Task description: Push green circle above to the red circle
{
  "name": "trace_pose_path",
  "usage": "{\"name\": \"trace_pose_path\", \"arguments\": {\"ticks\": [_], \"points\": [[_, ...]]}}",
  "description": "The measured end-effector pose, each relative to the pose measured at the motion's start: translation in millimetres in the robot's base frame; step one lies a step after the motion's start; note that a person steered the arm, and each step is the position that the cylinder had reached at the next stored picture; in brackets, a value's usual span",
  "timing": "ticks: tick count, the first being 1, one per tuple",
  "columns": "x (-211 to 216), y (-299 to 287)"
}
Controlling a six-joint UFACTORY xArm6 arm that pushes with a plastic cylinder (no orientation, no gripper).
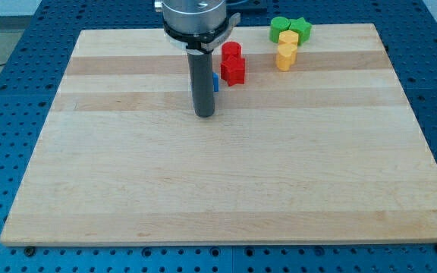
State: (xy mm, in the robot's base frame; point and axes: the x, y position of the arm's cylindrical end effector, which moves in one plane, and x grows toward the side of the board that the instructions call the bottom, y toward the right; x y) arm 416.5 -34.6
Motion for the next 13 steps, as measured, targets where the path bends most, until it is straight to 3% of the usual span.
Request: {"name": "trace_pose_path", "arguments": {"ticks": [2,3,4,6,7,9,10,12,13], "points": [[37.6,72.0],[13.6,189.6],[-53.1,257.2],[-220.3,226.8],[-224.7,222.3],[-222.9,146.8],[-216.7,154.3],[-224.4,92.8],[-216.5,89.6]]}}
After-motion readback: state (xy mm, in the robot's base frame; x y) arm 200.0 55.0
